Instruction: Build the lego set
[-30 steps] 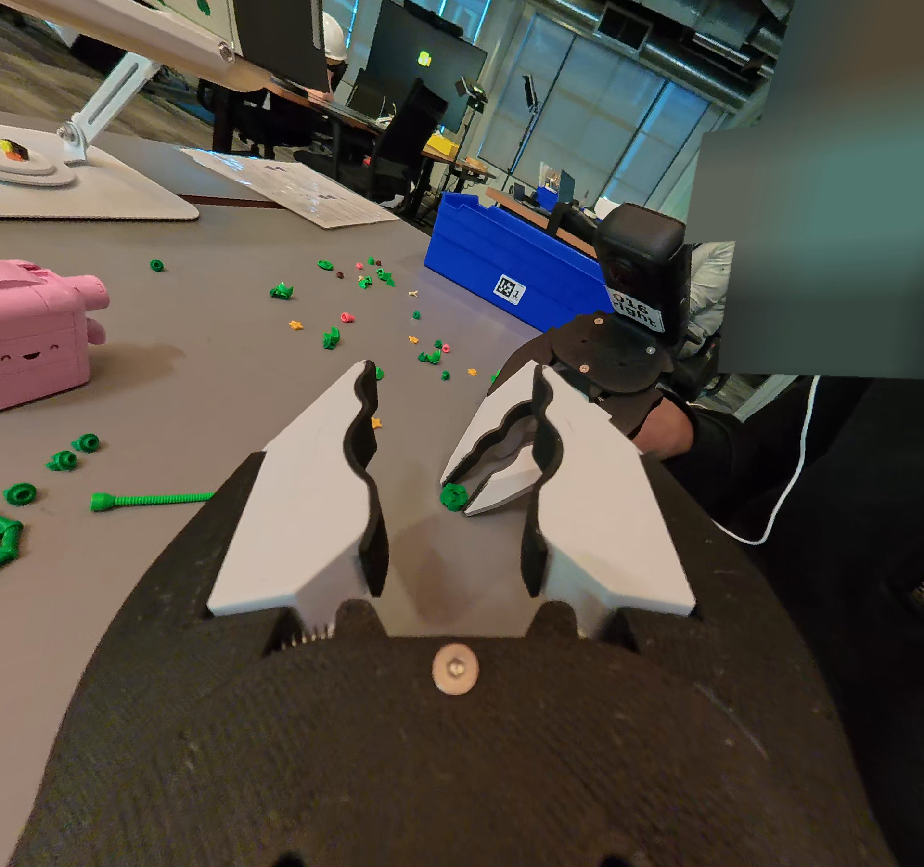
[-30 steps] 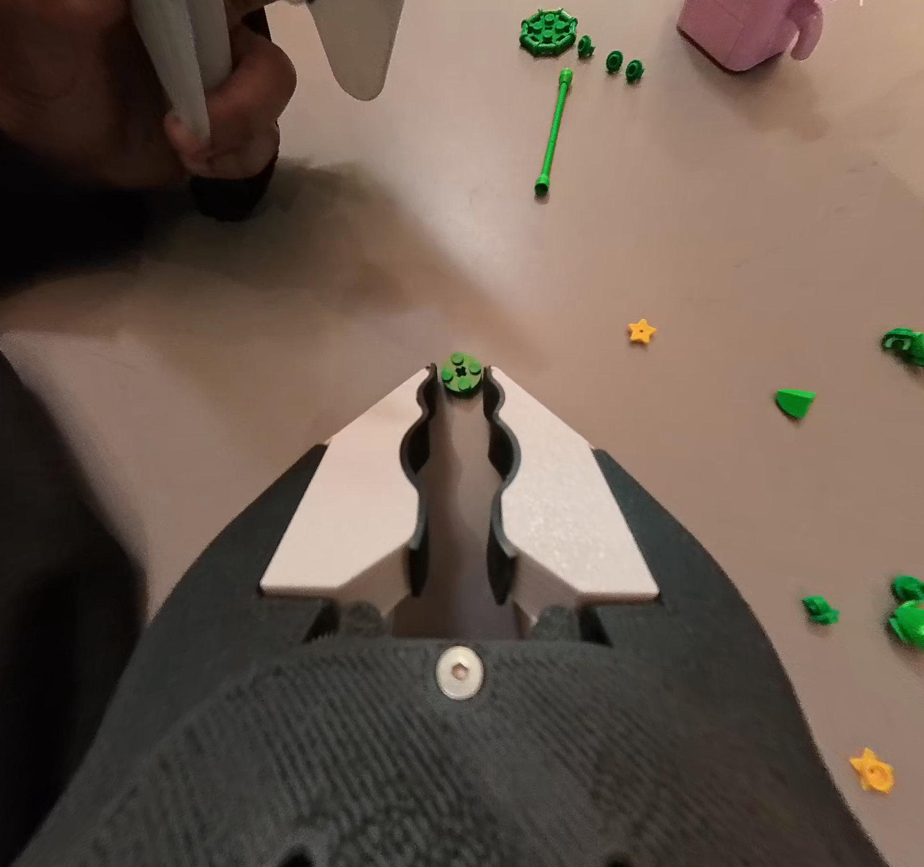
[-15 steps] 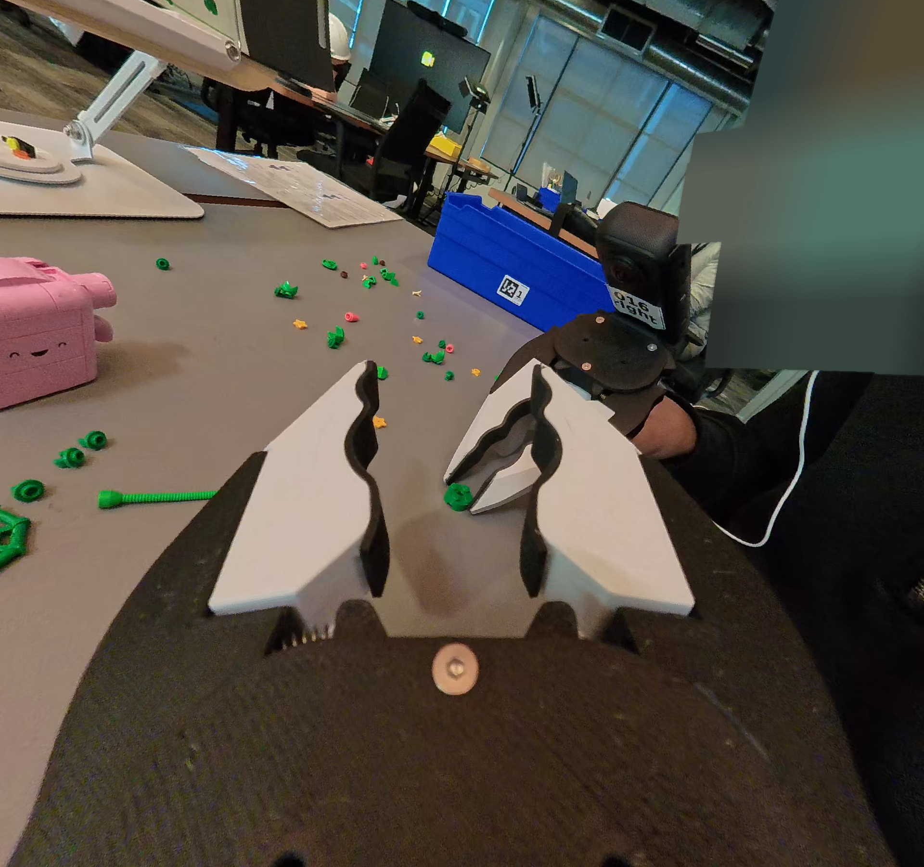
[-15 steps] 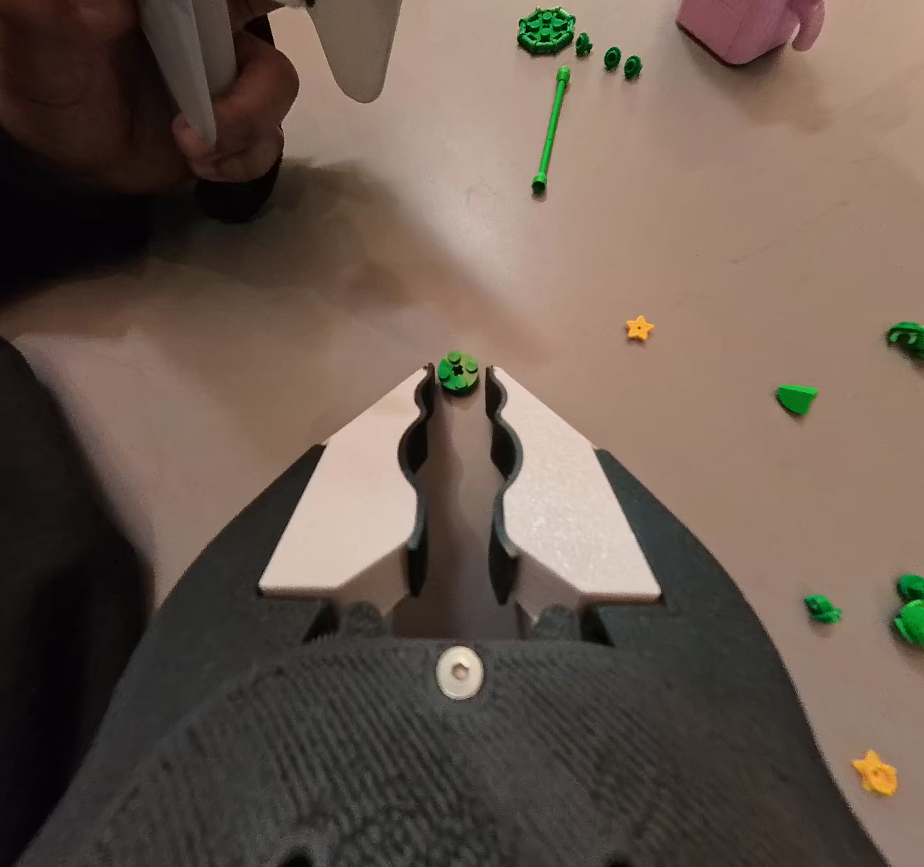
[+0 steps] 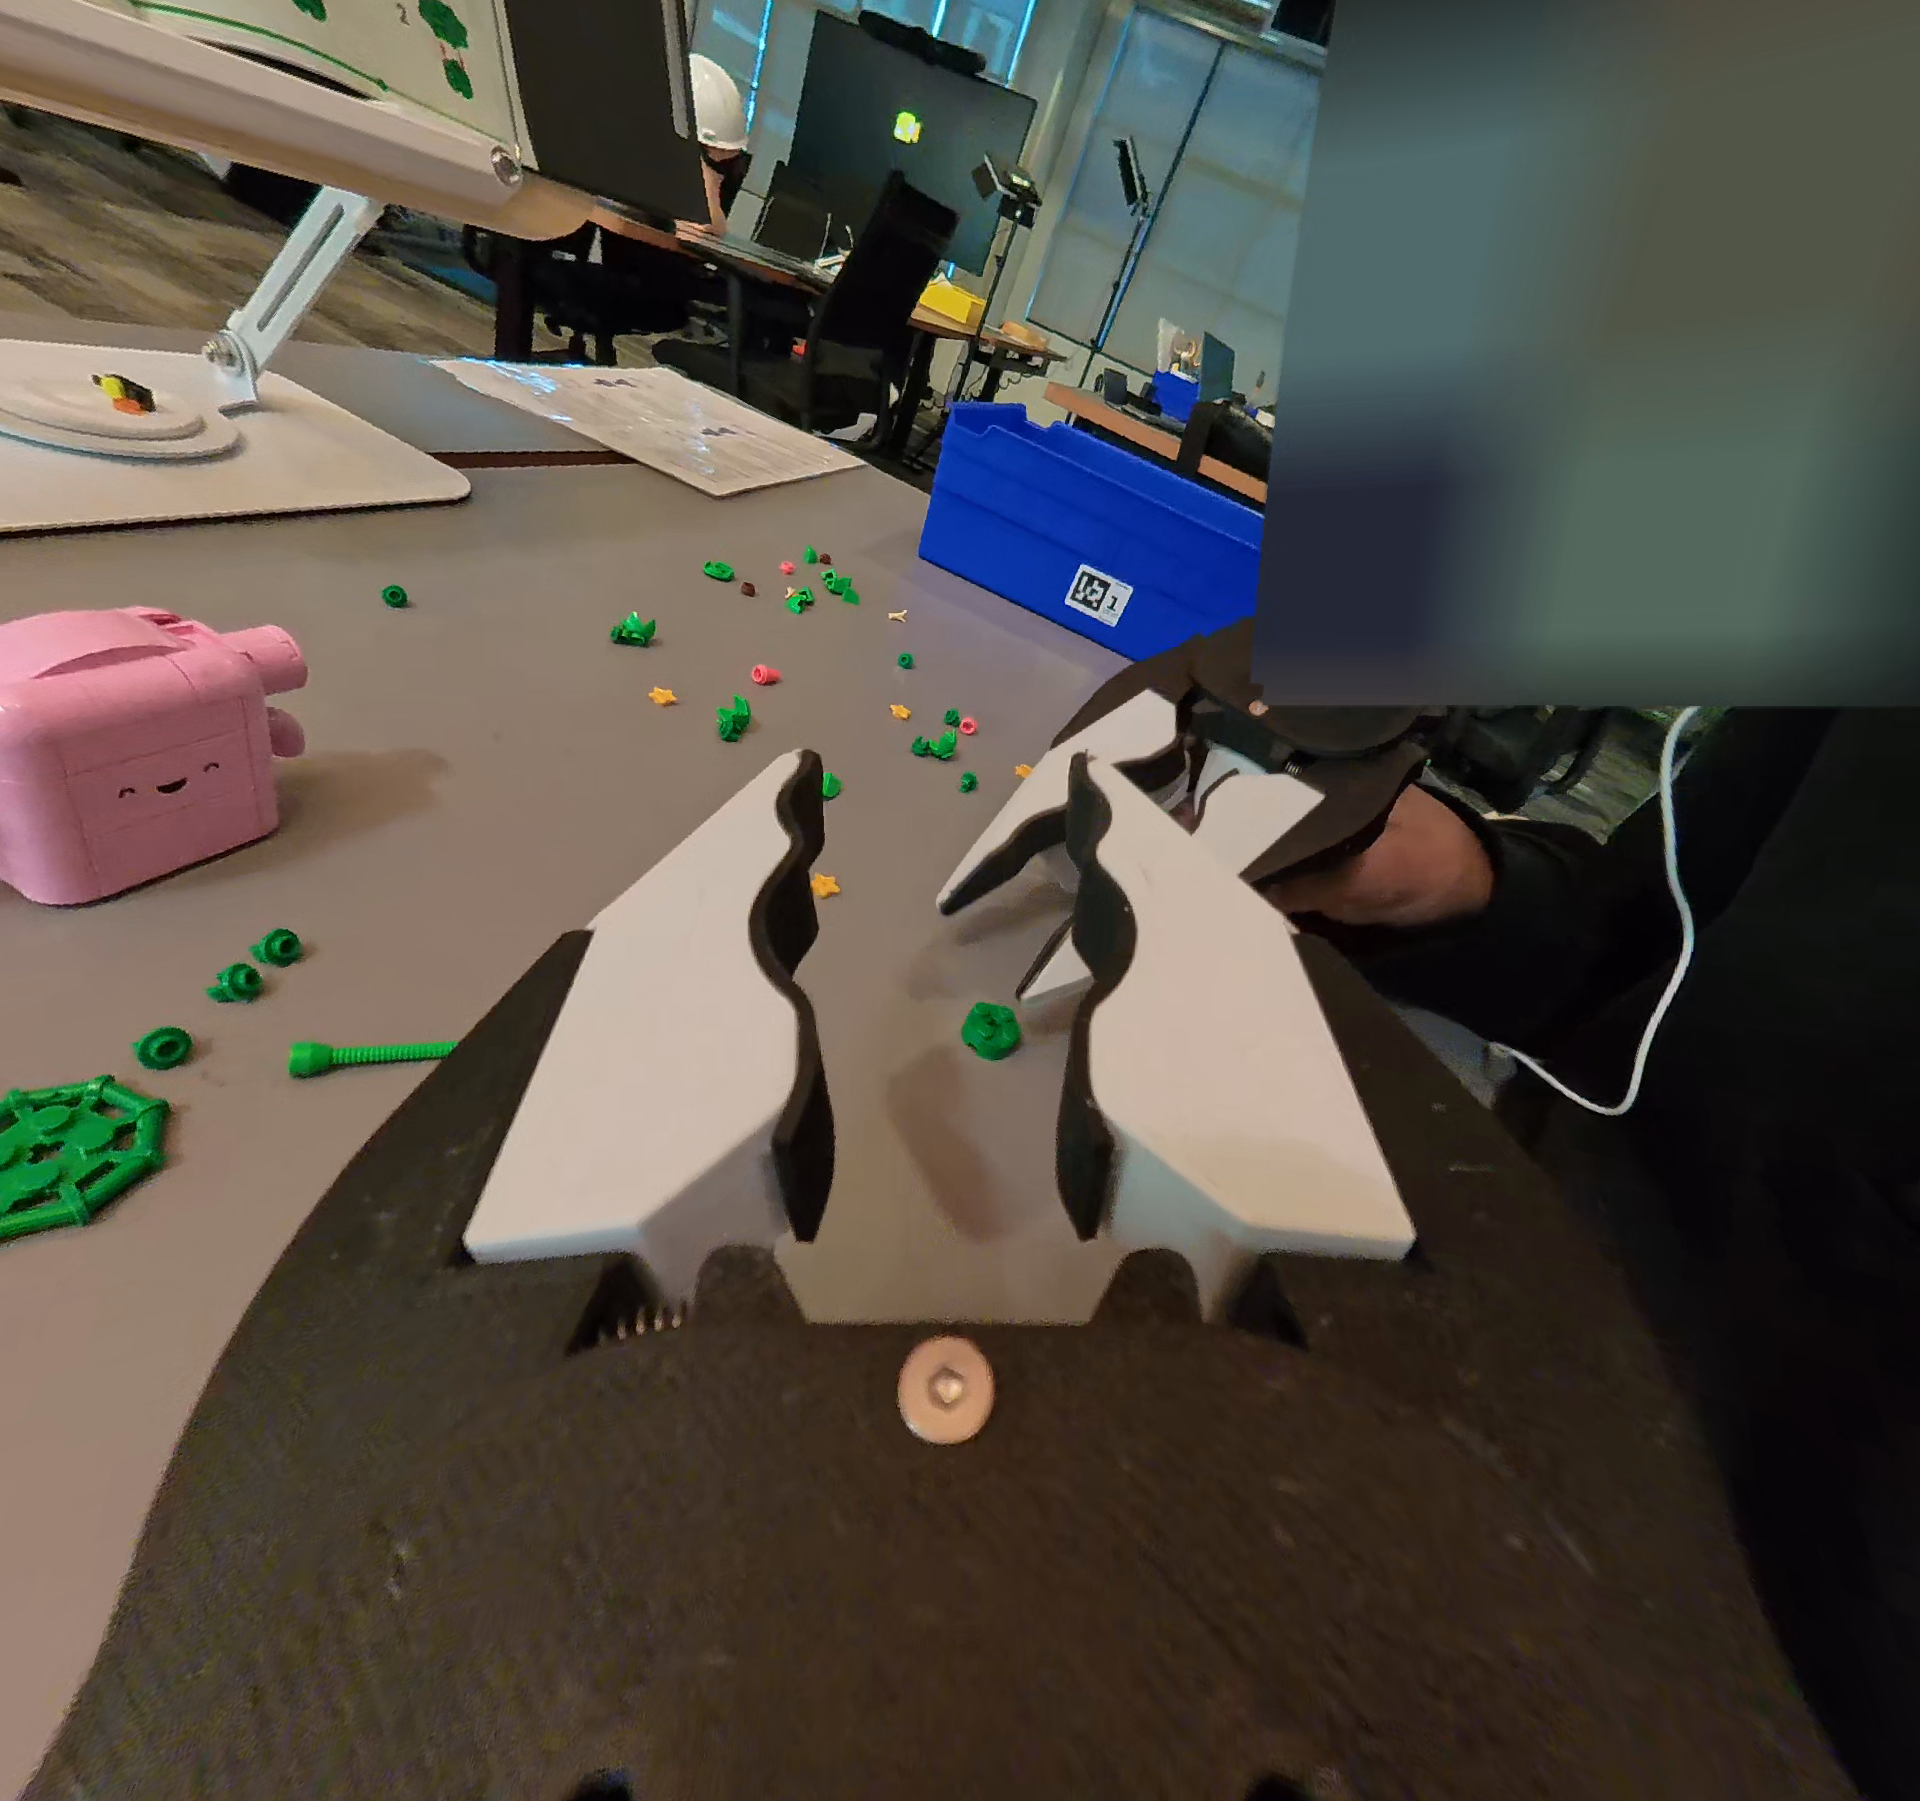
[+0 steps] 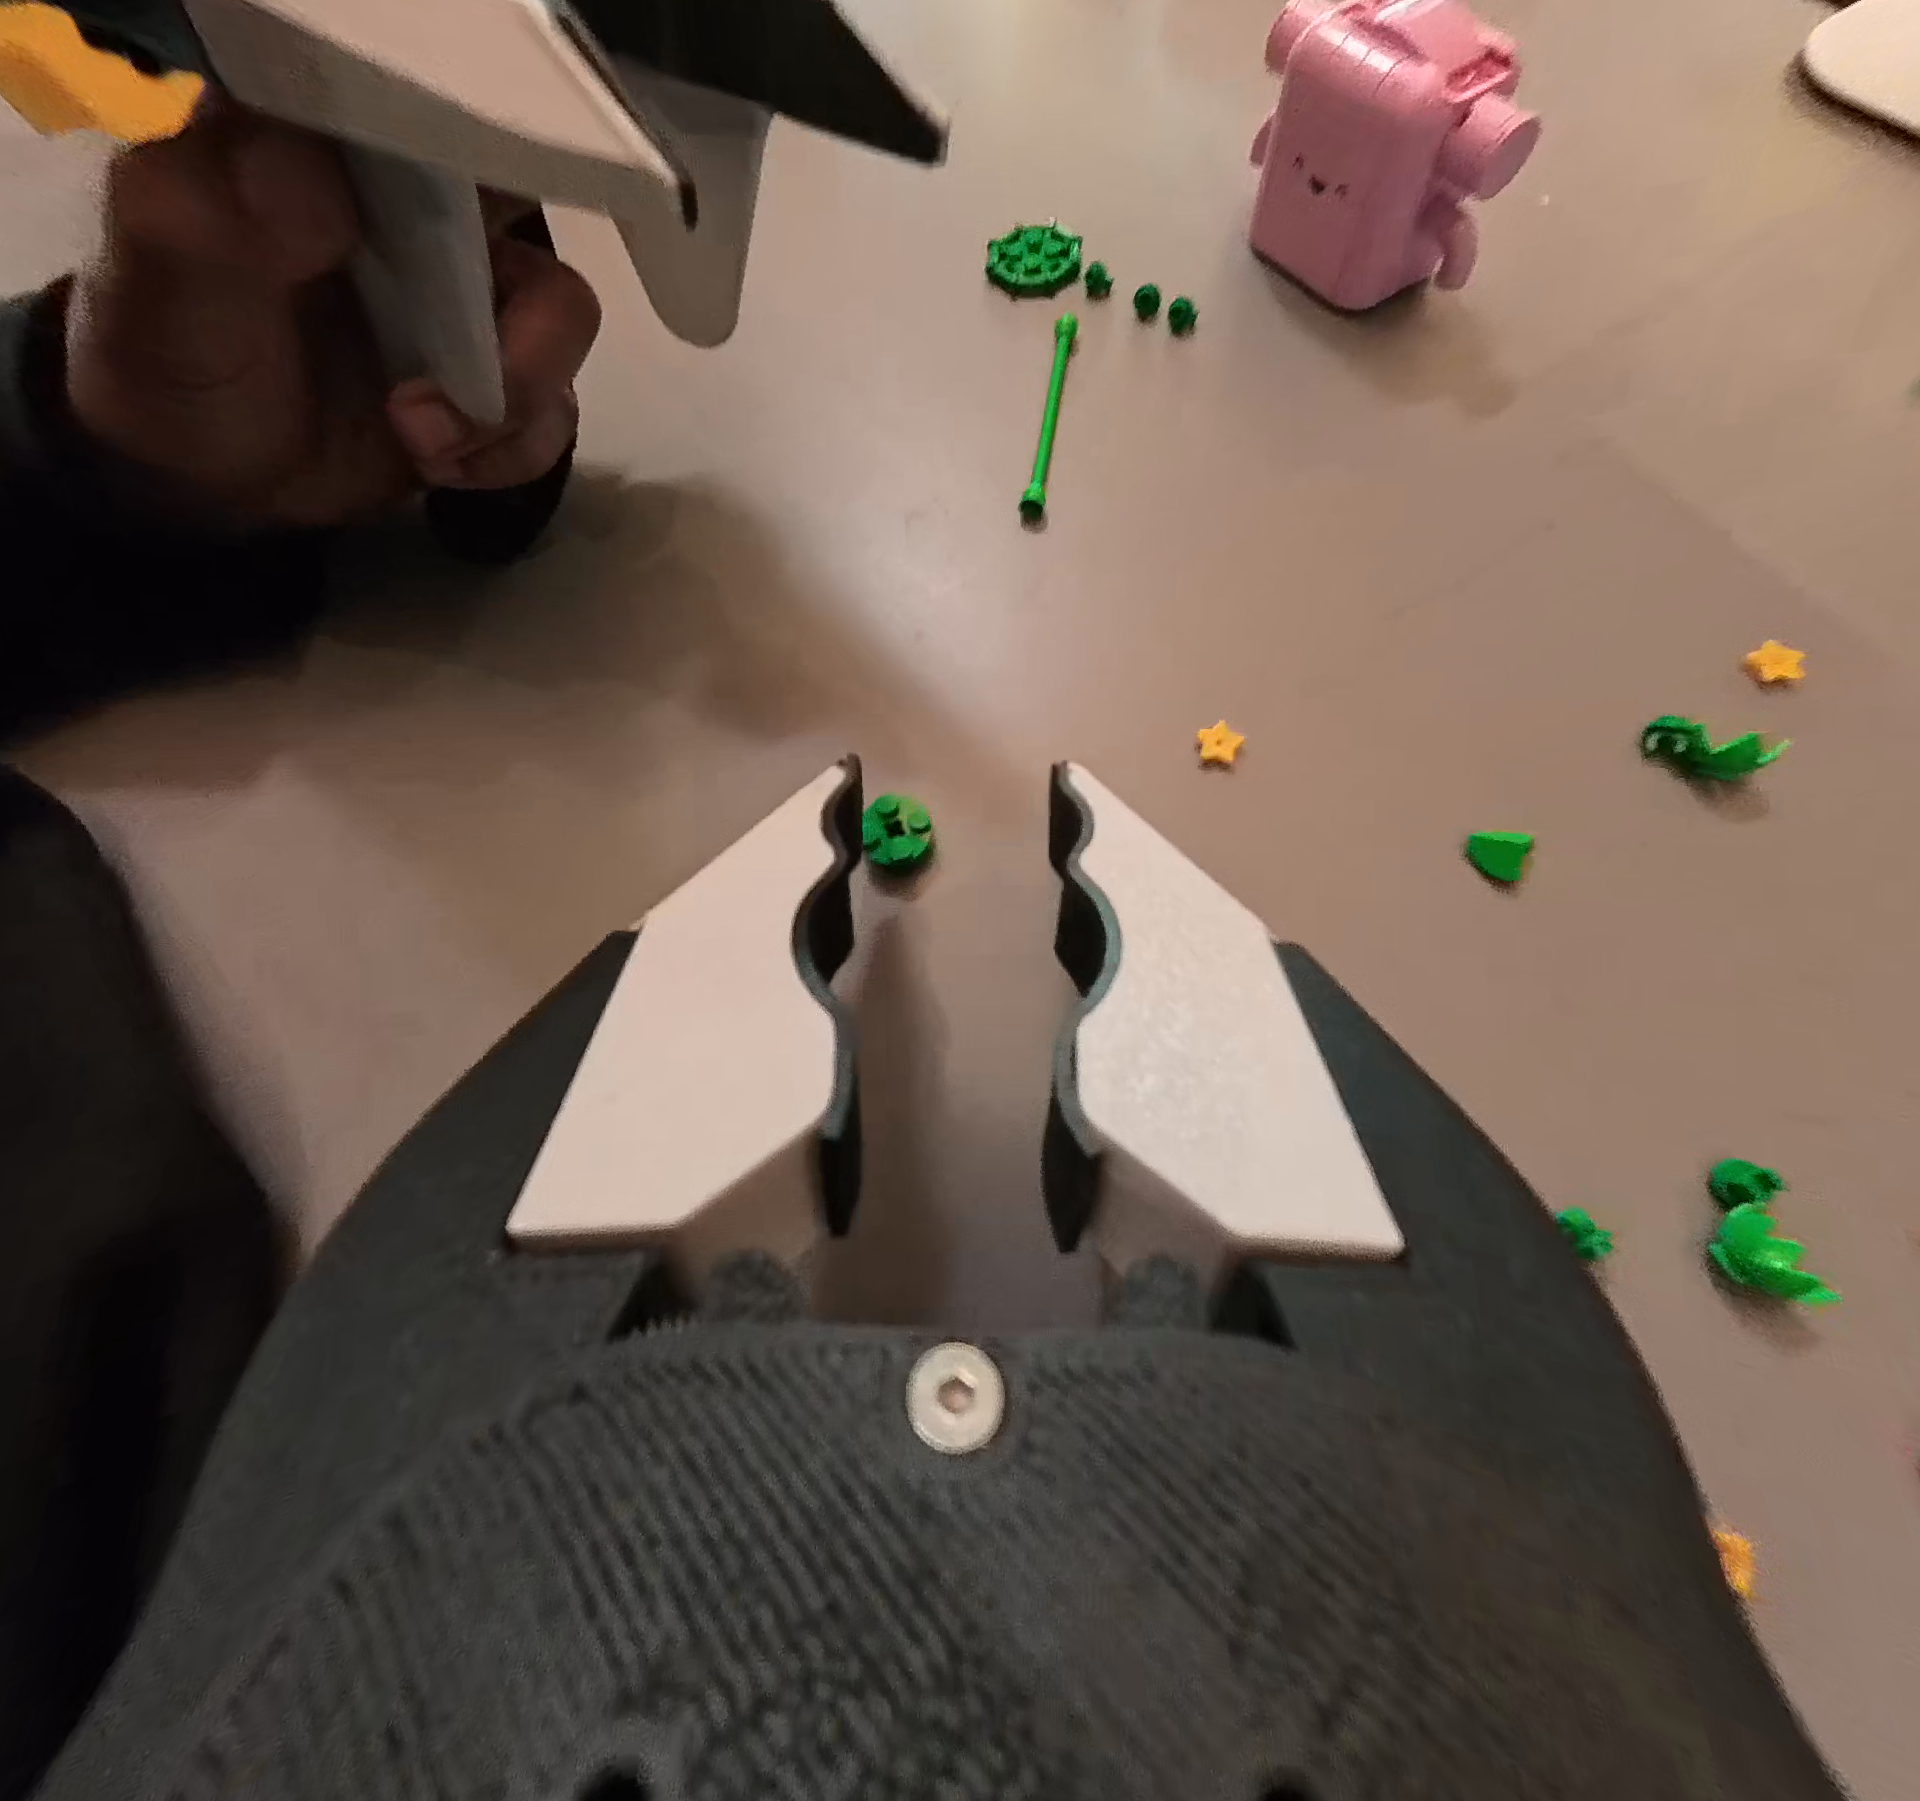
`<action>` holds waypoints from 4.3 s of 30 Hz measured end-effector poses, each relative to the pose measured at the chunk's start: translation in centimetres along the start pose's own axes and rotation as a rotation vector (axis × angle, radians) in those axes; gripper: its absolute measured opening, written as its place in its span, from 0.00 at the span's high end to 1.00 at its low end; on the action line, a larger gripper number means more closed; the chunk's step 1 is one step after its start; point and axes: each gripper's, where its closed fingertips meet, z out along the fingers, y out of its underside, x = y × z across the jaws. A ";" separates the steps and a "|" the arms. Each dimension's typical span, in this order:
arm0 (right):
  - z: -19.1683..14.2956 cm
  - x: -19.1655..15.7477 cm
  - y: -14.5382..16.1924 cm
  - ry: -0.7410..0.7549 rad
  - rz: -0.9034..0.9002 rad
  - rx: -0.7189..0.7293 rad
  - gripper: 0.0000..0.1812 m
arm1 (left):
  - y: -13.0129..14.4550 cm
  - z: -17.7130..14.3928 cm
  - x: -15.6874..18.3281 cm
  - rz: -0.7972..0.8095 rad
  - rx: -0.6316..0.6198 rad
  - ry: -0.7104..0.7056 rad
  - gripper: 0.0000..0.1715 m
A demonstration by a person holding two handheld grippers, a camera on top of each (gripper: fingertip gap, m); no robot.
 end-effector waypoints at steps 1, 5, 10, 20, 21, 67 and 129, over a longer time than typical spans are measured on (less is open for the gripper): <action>-0.1 0.0 -0.3 -0.003 0.005 0.023 0.81 | 0.1 0.1 0.0 0.003 -0.005 -0.002 0.75; -0.9 -0.5 -2.1 -0.047 0.018 0.133 0.81 | 0.3 0.3 -0.1 0.005 -0.023 -0.003 0.75; -1.4 -1.3 -3.3 -0.083 -0.014 0.204 0.81 | 0.2 -0.1 -0.5 0.006 -0.024 -0.016 0.81; -1.2 -2.3 -3.6 -0.090 -0.085 0.215 0.82 | 1.3 -5.9 -12.1 0.022 -0.240 -0.635 0.72; -1.2 -2.4 -3.6 -0.090 -0.090 0.215 0.82 | 1.8 -5.9 -12.7 -0.005 -0.284 -0.645 0.68; -1.2 -2.6 -1.1 -0.148 -0.180 0.075 0.76 | 7.9 1.8 1.8 0.303 -0.559 0.076 0.86; -1.8 -1.8 1.5 0.001 -0.080 -0.031 0.84 | 9.2 0.5 6.5 -0.235 -0.652 0.443 0.50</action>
